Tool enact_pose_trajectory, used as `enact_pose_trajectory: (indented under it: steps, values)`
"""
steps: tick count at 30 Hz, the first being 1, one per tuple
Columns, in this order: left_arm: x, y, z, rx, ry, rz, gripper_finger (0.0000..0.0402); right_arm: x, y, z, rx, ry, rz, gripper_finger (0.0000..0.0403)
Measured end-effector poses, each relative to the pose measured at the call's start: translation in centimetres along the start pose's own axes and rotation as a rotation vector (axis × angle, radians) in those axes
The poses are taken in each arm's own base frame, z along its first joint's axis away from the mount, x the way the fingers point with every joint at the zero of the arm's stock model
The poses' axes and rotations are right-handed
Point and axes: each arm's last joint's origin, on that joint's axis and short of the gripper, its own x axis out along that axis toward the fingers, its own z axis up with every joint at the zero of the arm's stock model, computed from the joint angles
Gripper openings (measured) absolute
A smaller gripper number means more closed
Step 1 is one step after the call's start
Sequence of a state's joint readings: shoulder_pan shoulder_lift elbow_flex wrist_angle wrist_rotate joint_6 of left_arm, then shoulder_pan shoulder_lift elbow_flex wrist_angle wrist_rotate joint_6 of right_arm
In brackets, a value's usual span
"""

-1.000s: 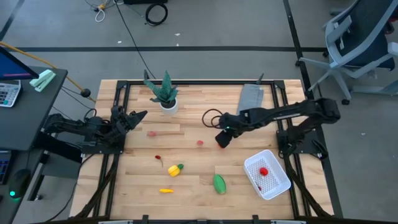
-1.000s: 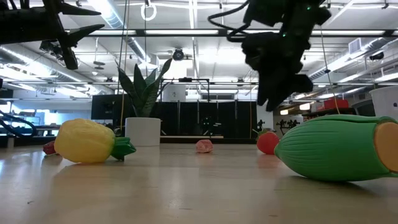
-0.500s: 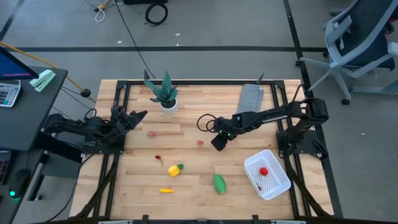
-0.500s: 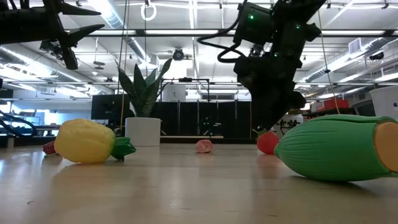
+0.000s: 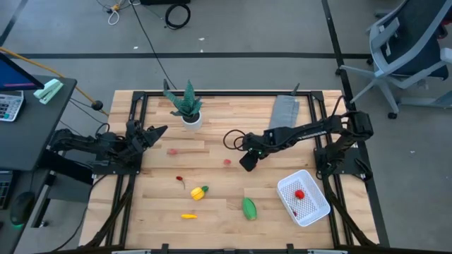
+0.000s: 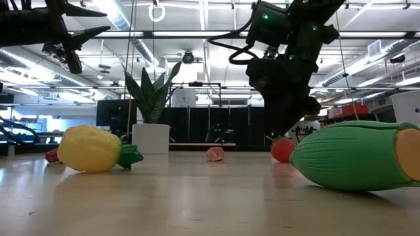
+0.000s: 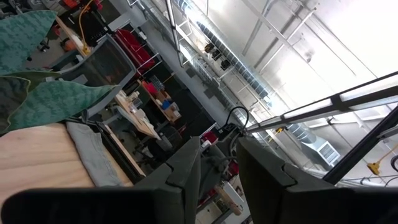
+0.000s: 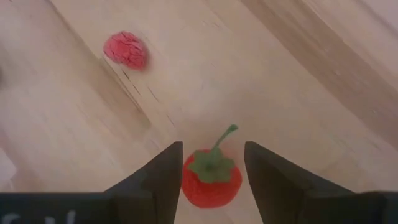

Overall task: Pick and placing Produce into tupperware
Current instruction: Put the red strawberry into the white basket

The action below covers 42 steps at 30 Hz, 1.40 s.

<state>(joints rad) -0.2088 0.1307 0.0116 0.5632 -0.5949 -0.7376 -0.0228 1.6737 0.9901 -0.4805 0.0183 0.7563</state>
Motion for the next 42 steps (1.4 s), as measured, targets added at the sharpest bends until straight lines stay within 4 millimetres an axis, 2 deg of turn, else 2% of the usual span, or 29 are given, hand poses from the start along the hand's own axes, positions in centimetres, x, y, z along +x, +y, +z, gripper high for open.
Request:
enact_pose_trajectory:
  steps: [21,26,32,35,39,42]
  values:
    - [0.0,0.0,0.0,-0.002,0.001,0.000,0.0110,0.7,0.0,0.4,-0.014,-0.073,-0.049,0.0181]
    - [0.0,0.0,0.0,-0.001,0.001,0.001,0.0110,1.0,0.0,0.2,0.007,-0.038,-0.041,0.0173]
    - [0.0,0.0,0.0,0.003,0.005,0.004,0.0110,1.6,0.2,-0.3,-0.006,-0.013,-0.053,0.0135]
    - [0.0,0.1,-0.1,0.006,0.007,0.007,0.0110,1.9,0.2,-0.4,-0.009,-0.019,-0.069,0.0096]
    - [0.0,0.1,-0.1,0.009,0.010,0.009,0.0110,1.7,0.3,-0.3,-0.010,-0.043,-0.075,0.0019]
    - [0.0,0.1,-0.1,0.011,0.012,0.011,0.0110,1.3,0.4,0.0,0.012,-0.067,-0.051,0.0012]
